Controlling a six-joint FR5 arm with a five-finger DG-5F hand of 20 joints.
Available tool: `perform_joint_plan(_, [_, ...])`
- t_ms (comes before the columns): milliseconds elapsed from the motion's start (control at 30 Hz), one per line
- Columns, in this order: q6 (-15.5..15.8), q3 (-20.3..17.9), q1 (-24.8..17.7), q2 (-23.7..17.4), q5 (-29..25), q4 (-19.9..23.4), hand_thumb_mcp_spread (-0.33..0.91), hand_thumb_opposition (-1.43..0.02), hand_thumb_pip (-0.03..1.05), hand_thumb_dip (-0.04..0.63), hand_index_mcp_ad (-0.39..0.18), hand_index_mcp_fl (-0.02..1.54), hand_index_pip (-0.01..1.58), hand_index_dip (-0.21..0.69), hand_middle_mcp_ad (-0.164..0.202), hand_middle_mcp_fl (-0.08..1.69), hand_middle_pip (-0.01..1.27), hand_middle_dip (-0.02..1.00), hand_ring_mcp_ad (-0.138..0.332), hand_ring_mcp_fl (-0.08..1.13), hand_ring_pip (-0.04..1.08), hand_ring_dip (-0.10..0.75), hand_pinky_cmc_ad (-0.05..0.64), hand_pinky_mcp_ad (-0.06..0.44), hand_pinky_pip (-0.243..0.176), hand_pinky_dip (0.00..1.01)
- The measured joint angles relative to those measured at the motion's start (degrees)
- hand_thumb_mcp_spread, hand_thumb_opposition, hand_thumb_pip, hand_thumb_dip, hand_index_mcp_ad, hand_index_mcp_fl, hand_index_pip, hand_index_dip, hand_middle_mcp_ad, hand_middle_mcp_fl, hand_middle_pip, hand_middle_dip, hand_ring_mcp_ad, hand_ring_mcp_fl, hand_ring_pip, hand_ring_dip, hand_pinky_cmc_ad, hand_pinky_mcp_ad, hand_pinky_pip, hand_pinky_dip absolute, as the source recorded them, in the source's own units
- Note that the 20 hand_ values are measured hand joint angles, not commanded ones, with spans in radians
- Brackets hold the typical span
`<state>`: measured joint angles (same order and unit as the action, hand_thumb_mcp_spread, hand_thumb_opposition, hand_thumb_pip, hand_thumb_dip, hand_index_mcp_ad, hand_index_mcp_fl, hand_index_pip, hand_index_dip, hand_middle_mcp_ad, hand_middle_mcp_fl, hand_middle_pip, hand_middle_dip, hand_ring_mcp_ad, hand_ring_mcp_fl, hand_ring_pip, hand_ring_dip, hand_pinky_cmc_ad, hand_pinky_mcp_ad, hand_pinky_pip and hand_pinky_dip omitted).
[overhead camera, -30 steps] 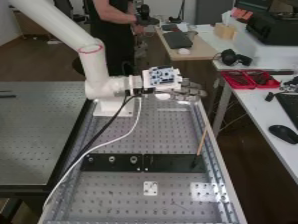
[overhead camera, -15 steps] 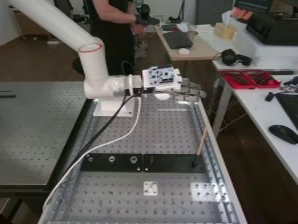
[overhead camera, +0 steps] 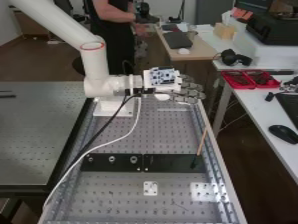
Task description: Grab the drill bit and place it in the clear container
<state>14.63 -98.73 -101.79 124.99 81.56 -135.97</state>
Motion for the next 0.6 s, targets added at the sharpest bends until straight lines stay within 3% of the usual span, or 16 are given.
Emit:
perform_joint_plan(200, [0.4,-0.8,0.4,-1.6,0.3,0.1,0.37,-0.76,0.64,0.211,-0.122,0.2,0.5,0.093,0.075,0.15,0.12,0.18,0.182,0.01,0.09,0.07,0.316,0.131,-0.077,0.24])
perform_joint_plan(600, [5.8,-8.4,2.5,-13.5,-0.8,1.0,0.34,-0.74,0.64,0.204,-0.105,0.22,0.43,0.093,0.077,0.15,0.12,0.18,0.183,0.0,0.09,0.07,0.297,0.117,-0.082,0.28])
